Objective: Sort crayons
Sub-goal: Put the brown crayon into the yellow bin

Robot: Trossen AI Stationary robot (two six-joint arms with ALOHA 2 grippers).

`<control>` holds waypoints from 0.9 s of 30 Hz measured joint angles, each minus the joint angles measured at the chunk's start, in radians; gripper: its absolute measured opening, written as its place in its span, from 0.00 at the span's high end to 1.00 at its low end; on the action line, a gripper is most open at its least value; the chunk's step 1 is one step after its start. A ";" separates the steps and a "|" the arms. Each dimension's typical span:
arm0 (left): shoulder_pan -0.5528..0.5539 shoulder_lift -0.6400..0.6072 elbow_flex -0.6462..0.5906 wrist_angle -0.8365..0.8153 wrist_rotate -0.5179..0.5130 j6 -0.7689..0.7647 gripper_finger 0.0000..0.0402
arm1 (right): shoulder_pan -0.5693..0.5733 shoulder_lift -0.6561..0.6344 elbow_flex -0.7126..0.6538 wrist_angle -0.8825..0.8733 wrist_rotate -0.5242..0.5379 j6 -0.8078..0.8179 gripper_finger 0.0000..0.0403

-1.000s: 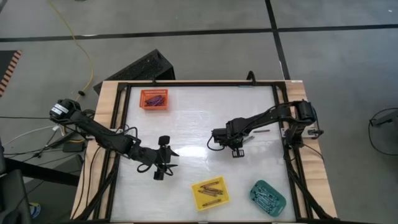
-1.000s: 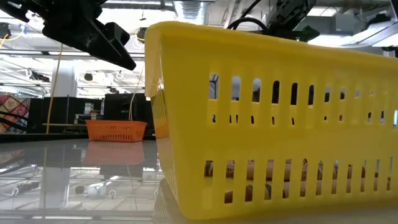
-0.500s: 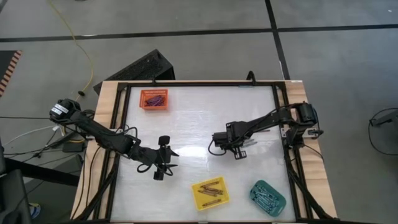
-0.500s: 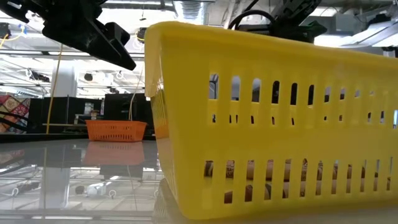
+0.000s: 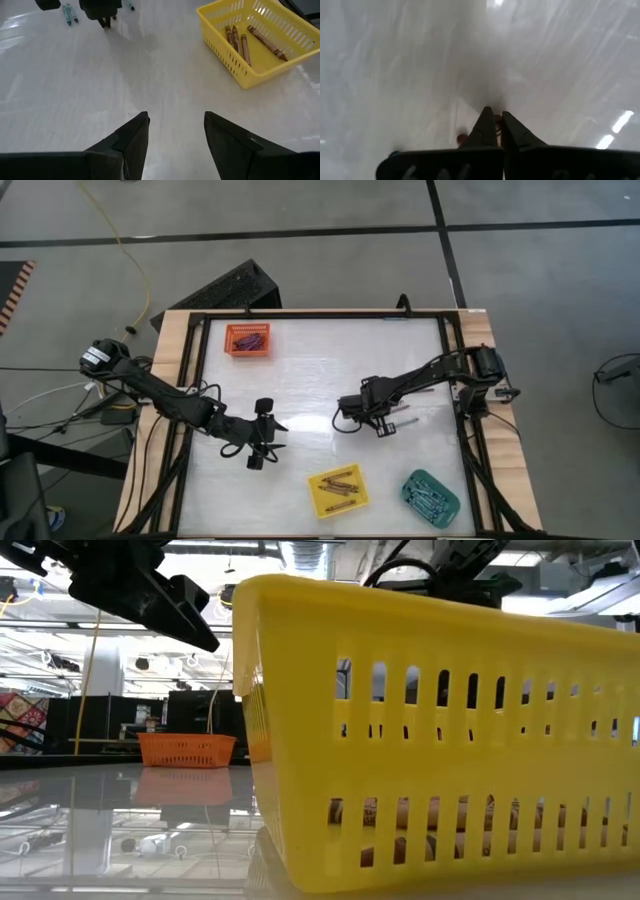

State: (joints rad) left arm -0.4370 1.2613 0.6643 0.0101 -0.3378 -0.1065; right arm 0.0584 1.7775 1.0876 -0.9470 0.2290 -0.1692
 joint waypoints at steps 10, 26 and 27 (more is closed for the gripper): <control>0.000 0.000 0.000 0.003 -0.008 -0.005 0.55 | 0.056 0.009 0.199 -0.128 0.053 0.039 1.00; 0.000 0.000 0.000 0.004 -0.036 0.008 0.55 | 0.267 0.003 0.649 -0.138 -0.018 0.132 1.00; 0.000 0.000 0.000 0.004 -0.036 0.010 0.55 | 0.286 0.003 0.669 -0.119 -0.036 0.142 1.00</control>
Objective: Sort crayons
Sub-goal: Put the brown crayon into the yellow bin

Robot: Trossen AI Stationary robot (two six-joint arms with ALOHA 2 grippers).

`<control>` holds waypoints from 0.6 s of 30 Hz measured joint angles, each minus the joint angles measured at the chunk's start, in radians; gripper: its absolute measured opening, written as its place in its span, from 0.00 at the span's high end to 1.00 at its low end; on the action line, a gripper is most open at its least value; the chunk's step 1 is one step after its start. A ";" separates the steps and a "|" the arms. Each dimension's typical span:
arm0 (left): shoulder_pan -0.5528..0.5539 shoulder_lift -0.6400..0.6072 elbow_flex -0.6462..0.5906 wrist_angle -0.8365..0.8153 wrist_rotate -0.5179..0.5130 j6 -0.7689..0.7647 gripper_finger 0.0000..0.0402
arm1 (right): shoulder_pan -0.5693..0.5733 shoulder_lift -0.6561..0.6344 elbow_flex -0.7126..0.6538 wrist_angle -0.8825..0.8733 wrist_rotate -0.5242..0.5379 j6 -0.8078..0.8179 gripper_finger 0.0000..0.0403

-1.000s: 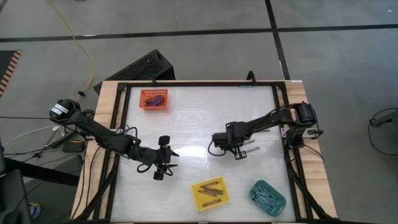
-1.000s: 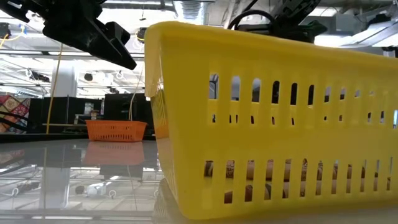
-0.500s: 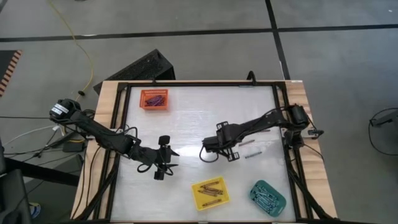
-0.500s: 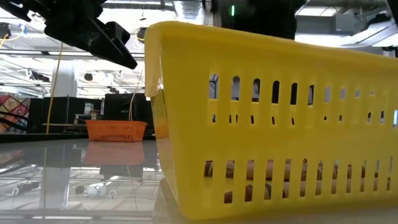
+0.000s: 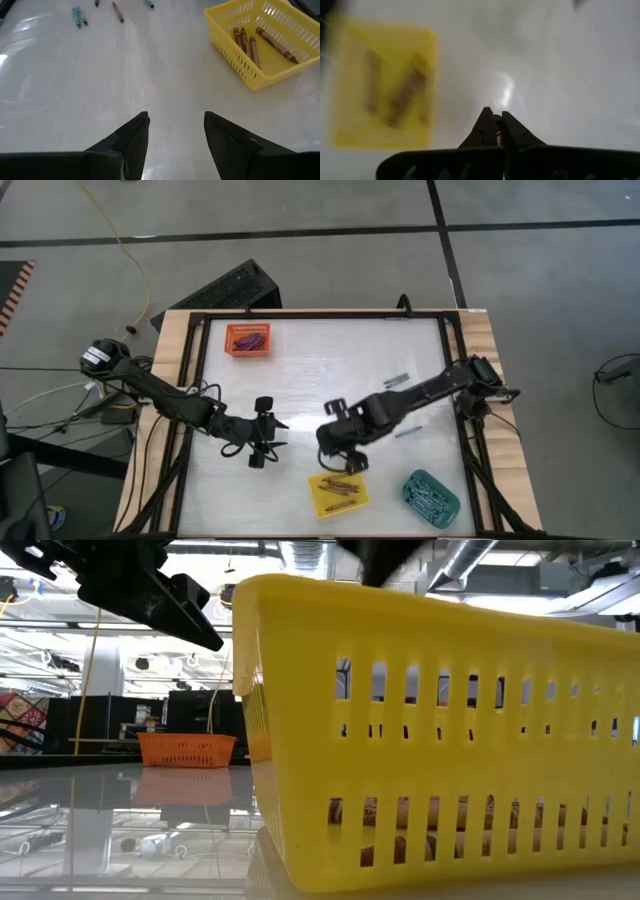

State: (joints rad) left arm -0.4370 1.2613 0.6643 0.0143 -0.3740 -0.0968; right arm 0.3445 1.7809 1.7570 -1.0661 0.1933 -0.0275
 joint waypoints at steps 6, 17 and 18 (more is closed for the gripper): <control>0.000 0.000 0.000 0.000 -0.004 0.018 0.55 | 0.102 0.002 0.034 0.213 -0.115 0.058 1.00; 0.000 0.000 0.000 0.000 0.029 0.044 0.55 | 0.196 0.035 -0.045 0.361 -0.113 0.203 1.00; 0.000 0.000 0.000 0.000 0.029 0.030 0.55 | 0.202 0.041 -0.047 0.363 -0.112 0.205 1.00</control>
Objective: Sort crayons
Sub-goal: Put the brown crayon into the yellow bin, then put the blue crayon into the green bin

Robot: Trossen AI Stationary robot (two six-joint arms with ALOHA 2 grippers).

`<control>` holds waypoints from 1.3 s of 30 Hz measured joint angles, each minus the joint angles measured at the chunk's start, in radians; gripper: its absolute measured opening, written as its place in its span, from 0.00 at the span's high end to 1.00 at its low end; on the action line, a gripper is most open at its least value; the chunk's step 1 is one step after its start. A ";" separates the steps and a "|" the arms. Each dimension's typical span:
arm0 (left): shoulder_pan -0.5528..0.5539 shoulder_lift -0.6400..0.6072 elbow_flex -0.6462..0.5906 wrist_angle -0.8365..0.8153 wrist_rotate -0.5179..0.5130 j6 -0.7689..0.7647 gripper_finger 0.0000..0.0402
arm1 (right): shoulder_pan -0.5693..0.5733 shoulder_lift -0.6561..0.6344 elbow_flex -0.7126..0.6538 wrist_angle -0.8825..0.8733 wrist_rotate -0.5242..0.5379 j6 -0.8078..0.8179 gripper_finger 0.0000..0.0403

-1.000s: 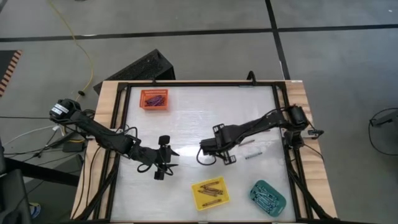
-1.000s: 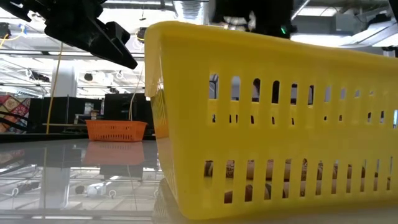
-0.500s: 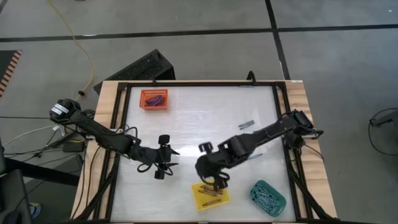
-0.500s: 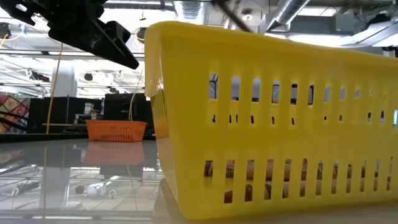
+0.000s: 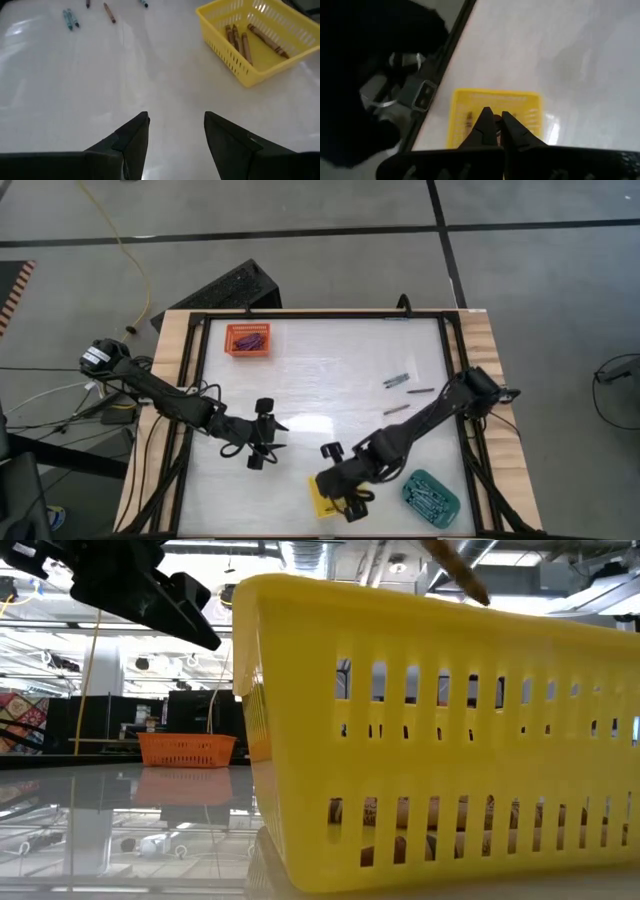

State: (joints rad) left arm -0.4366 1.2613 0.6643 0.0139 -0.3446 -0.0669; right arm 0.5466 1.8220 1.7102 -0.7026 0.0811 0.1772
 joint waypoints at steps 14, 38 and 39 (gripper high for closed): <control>0.000 0.000 0.000 -0.008 -0.001 -0.050 0.55 | 0.017 0.155 -0.001 -0.004 -0.001 0.035 1.00; 0.000 0.000 0.000 -0.008 -0.002 -0.050 0.55 | 0.008 0.115 0.001 -0.283 0.110 0.199 0.65; 0.000 0.000 0.000 -0.008 -0.002 -0.050 0.55 | 0.008 0.114 0.001 -0.305 0.112 0.202 0.65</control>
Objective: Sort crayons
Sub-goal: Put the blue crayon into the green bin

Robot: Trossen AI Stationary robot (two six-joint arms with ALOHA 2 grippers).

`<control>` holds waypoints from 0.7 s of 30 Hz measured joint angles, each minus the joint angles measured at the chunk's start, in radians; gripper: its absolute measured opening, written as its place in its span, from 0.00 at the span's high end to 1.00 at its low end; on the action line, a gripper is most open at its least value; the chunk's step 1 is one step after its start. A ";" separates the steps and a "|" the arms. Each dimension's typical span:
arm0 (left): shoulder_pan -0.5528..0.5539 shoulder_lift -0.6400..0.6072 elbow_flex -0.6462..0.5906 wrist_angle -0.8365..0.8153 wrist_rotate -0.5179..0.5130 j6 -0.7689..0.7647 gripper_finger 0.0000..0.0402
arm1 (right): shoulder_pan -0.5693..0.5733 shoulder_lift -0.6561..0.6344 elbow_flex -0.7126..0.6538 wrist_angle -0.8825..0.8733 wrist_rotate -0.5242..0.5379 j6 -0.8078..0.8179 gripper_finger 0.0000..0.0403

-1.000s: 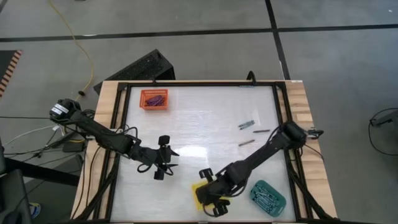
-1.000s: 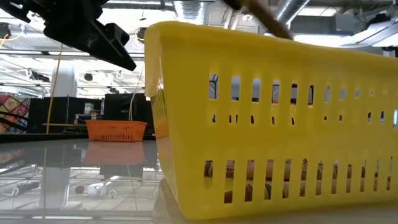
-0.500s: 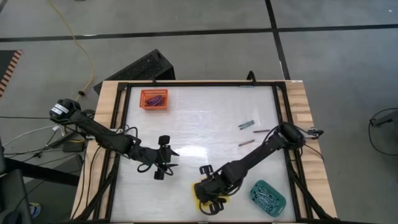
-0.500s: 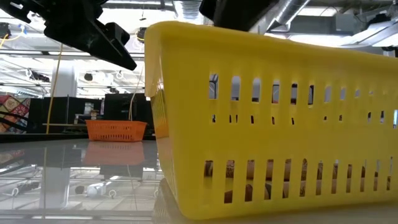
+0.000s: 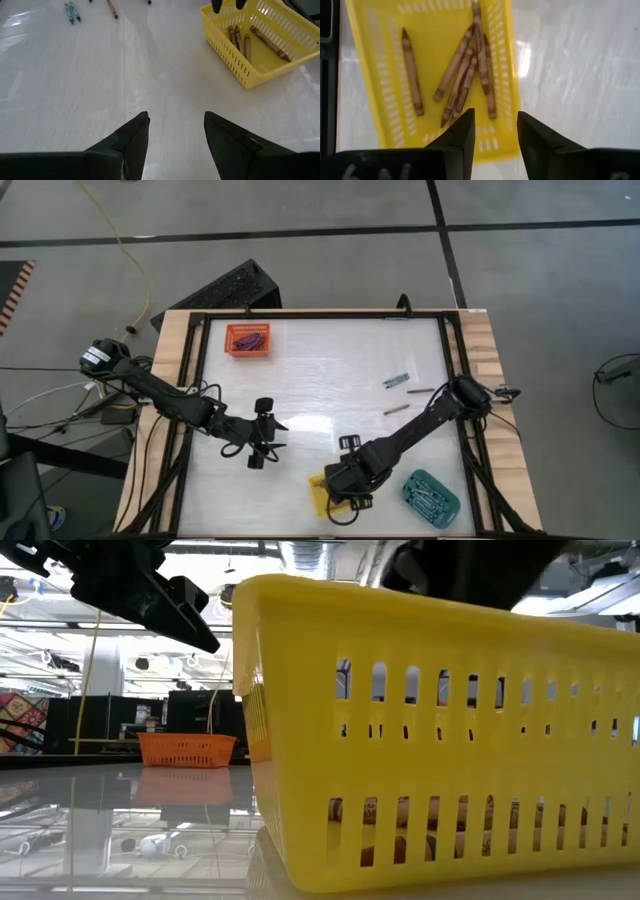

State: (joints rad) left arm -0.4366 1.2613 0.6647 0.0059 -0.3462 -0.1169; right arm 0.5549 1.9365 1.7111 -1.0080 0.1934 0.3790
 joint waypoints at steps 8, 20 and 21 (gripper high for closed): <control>0.000 0.000 0.000 0.000 0.000 0.000 0.55 | 0.002 -0.055 0.000 -0.106 0.074 0.016 0.68; 0.000 0.000 0.000 0.000 -0.001 0.000 0.55 | 0.001 -0.108 0.000 -0.538 0.128 0.126 0.68; 0.000 0.000 0.000 0.000 -0.001 0.000 0.55 | 0.001 -0.108 -0.004 -0.546 0.128 0.126 0.68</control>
State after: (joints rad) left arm -0.4366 1.2613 0.6647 0.0059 -0.3468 -0.1169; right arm 0.5556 1.8290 1.7074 -1.5538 0.3214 0.5053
